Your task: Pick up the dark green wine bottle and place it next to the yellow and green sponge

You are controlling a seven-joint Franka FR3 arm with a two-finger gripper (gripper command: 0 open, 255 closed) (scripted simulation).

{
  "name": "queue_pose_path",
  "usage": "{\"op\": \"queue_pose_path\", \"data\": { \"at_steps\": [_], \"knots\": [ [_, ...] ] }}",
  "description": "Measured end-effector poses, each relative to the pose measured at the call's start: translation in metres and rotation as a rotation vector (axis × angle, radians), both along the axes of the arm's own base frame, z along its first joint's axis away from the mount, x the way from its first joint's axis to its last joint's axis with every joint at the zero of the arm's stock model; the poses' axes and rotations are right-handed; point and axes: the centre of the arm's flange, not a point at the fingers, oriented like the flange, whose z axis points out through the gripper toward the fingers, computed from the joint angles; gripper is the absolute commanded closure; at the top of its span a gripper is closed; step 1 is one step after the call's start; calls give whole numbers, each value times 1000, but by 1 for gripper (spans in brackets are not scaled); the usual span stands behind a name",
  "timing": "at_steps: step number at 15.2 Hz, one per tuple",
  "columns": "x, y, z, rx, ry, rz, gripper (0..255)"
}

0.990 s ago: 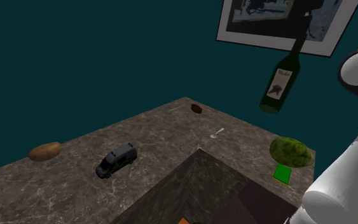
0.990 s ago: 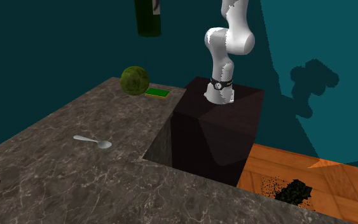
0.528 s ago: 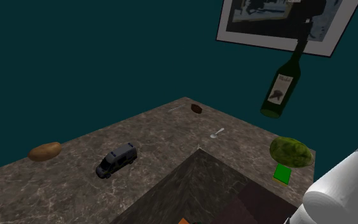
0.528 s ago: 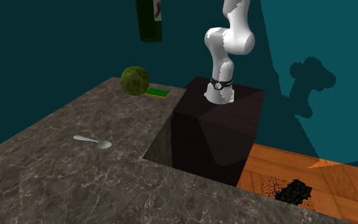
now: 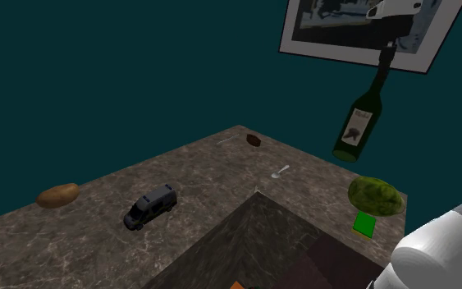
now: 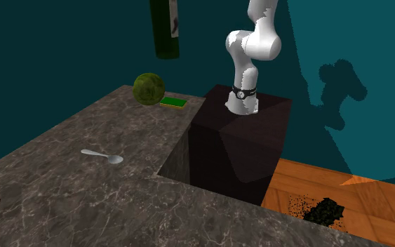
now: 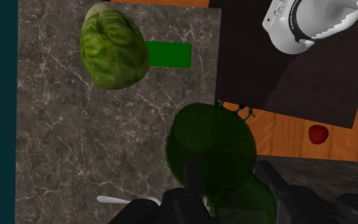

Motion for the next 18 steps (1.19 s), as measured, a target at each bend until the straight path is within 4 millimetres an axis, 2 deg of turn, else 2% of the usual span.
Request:
{"op": "queue_pose_path", "data": {
  "at_steps": [18],
  "knots": [
    [0, -1, -95, 0, 0, 0, 255]
  ]
}}
